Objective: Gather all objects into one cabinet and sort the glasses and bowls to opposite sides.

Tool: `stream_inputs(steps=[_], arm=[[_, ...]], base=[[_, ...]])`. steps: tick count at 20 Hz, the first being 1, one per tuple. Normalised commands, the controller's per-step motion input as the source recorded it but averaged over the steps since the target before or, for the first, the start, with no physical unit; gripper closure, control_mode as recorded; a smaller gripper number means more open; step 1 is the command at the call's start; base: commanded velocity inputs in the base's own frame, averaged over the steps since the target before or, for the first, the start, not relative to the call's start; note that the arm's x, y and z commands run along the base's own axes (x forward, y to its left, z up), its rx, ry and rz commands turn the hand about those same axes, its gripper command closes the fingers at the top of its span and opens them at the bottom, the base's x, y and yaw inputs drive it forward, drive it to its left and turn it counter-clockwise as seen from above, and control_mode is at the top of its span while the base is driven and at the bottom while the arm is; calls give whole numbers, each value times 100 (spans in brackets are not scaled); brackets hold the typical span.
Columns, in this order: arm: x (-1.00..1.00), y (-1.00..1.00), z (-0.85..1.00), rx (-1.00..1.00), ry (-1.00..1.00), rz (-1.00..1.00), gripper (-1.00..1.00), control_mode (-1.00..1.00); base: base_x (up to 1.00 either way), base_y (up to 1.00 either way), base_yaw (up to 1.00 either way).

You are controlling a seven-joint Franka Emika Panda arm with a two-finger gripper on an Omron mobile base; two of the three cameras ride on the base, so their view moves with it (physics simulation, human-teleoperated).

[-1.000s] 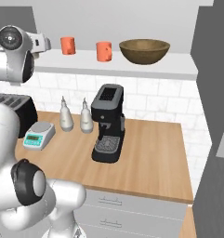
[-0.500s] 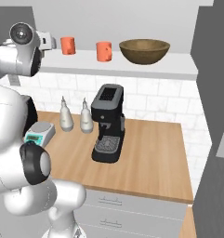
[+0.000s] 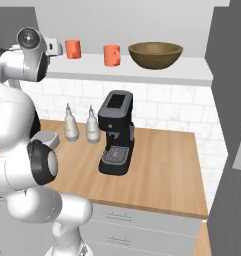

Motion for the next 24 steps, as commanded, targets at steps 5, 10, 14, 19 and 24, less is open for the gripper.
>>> stream_inputs(steps=[5, 10, 14, 19, 24], arm=[[43, 12, -5, 0, 0, 0, 100, -100], [51, 11, 0, 0, 0, 0, 100, -100], [39, 18, 0, 0, 0, 0, 100, -100], [32, 15, 0, 0, 0, 0, 100, -100], [10, 4, 0, 0, 0, 0, -100, -100]], base=[[0, 0, 0], [0, 0, 0], [0, 0, 0], [0, 0, 0], [0, 0, 0]])
